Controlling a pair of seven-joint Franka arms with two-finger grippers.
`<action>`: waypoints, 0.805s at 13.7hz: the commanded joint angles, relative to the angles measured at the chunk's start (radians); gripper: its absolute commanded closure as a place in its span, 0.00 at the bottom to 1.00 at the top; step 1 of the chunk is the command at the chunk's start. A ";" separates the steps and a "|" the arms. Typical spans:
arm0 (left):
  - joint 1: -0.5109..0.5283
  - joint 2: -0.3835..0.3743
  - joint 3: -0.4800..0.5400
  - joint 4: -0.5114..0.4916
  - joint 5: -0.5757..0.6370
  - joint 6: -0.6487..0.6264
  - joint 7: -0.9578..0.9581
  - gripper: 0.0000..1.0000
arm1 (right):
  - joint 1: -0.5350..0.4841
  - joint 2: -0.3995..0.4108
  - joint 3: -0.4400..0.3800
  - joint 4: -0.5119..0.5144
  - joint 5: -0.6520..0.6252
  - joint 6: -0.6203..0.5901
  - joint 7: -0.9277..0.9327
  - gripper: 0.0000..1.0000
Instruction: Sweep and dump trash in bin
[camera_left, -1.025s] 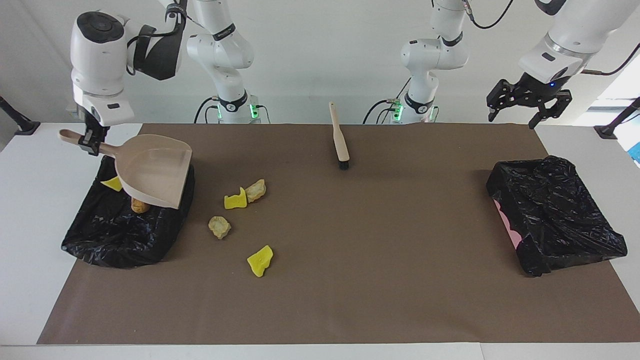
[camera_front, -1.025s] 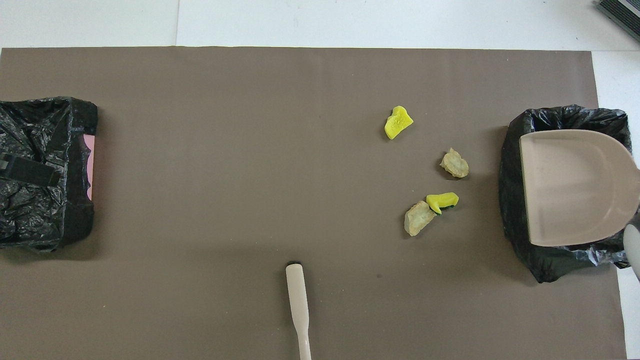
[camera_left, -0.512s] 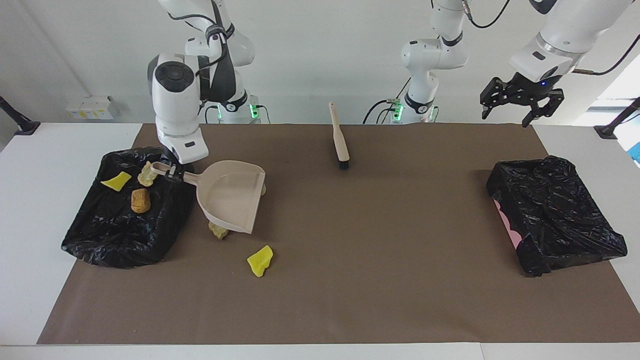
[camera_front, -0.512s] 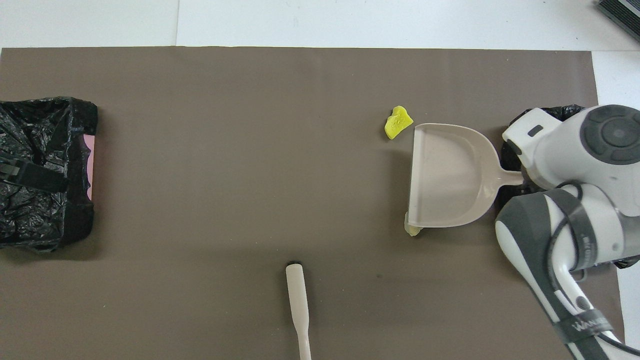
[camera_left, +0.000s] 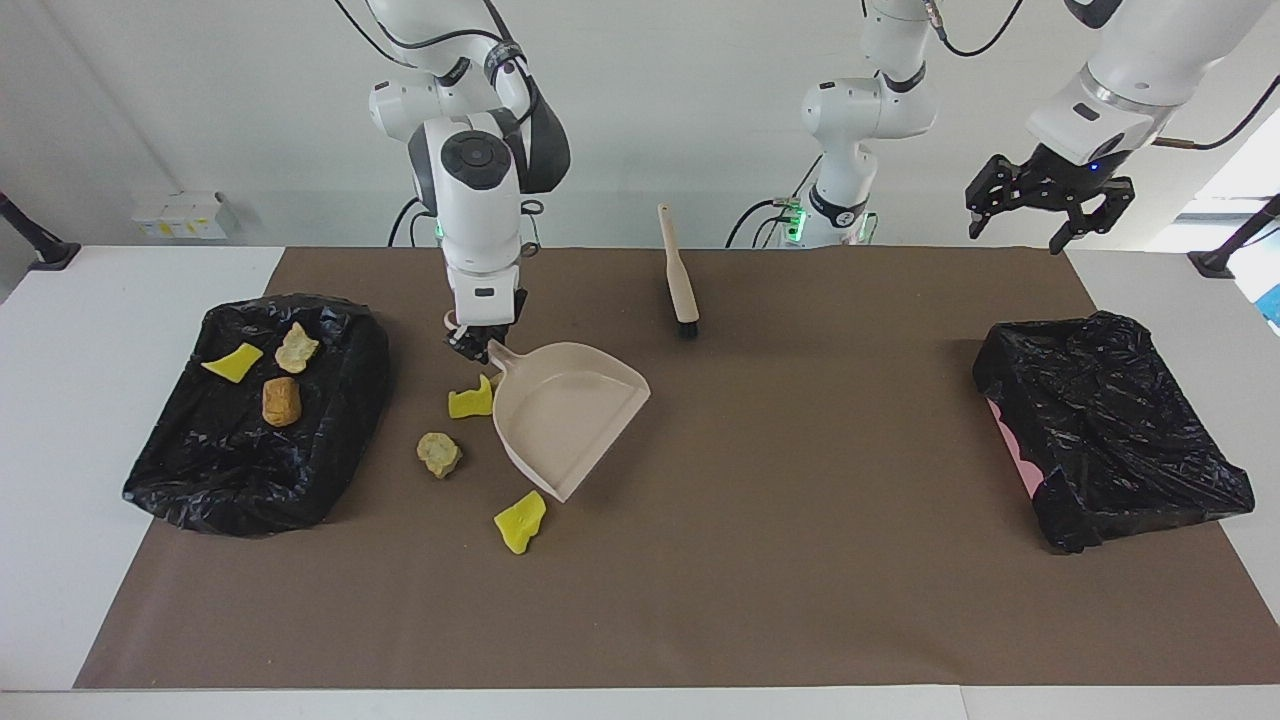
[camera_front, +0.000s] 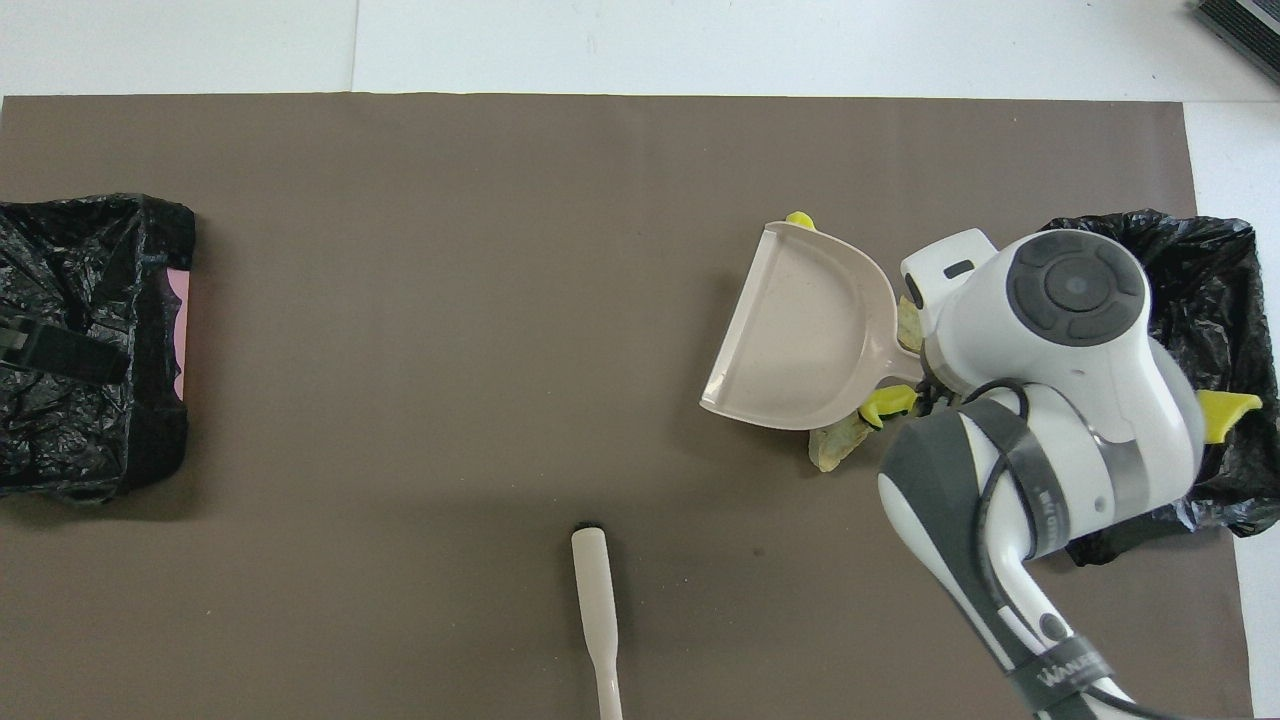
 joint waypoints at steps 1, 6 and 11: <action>0.011 -0.003 -0.010 0.011 0.017 -0.011 0.006 0.00 | 0.032 0.058 -0.005 0.047 0.076 -0.007 0.231 1.00; 0.012 -0.003 -0.010 0.011 0.017 -0.011 0.006 0.00 | 0.116 0.167 -0.005 0.181 0.252 -0.010 0.661 1.00; 0.018 -0.003 -0.010 0.011 0.017 -0.011 0.006 0.00 | 0.208 0.394 -0.006 0.420 0.232 -0.016 0.875 1.00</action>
